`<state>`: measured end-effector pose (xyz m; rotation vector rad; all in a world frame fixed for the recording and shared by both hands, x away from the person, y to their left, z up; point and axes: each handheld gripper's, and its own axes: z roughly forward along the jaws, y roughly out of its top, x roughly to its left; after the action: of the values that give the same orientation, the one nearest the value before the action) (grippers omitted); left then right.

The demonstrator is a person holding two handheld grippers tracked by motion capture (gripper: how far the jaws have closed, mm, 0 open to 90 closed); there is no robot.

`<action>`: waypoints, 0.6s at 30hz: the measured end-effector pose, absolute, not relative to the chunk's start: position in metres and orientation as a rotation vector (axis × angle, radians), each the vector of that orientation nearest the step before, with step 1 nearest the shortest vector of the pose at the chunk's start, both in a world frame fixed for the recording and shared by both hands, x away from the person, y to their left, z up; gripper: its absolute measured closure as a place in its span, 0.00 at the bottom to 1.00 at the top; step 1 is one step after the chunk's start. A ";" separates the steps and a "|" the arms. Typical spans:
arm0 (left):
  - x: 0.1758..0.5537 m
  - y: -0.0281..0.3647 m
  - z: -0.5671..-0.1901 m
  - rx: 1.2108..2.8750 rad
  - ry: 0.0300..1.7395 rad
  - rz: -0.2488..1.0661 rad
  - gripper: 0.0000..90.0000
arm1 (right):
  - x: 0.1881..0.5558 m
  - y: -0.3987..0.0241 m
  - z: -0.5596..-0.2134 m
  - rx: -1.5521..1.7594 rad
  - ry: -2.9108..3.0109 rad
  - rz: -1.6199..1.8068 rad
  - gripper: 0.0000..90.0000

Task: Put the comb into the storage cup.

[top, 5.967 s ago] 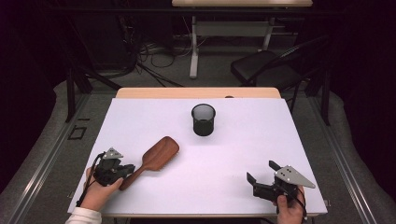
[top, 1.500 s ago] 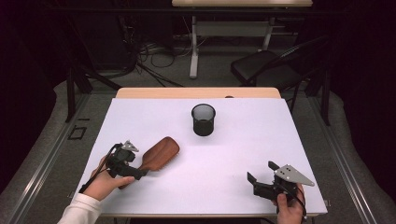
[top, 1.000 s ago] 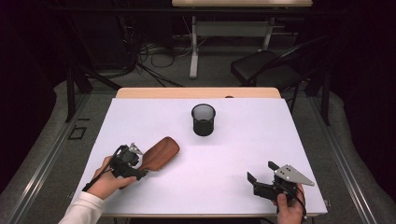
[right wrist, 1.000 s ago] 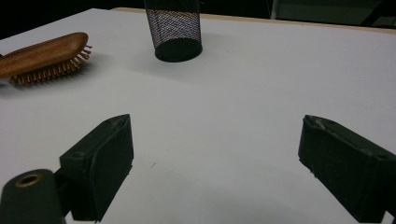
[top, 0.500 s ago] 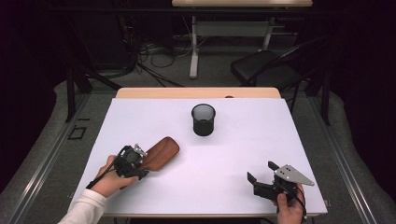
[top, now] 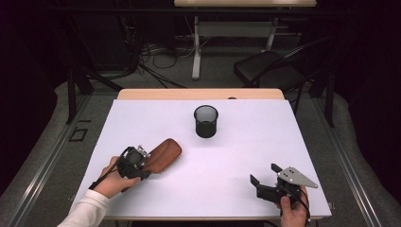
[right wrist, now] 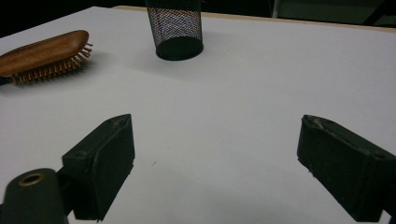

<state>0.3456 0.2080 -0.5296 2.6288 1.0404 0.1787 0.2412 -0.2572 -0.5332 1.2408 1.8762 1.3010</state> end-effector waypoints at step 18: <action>0.347 0.207 -0.529 2.666 1.026 0.172 0.80 | 0.242 -0.257 -0.534 1.241 1.877 1.300 0.13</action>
<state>0.3468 0.2071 -0.5287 2.6662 1.0256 0.1716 0.2415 -0.2572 -0.5335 1.2409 1.8775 1.3004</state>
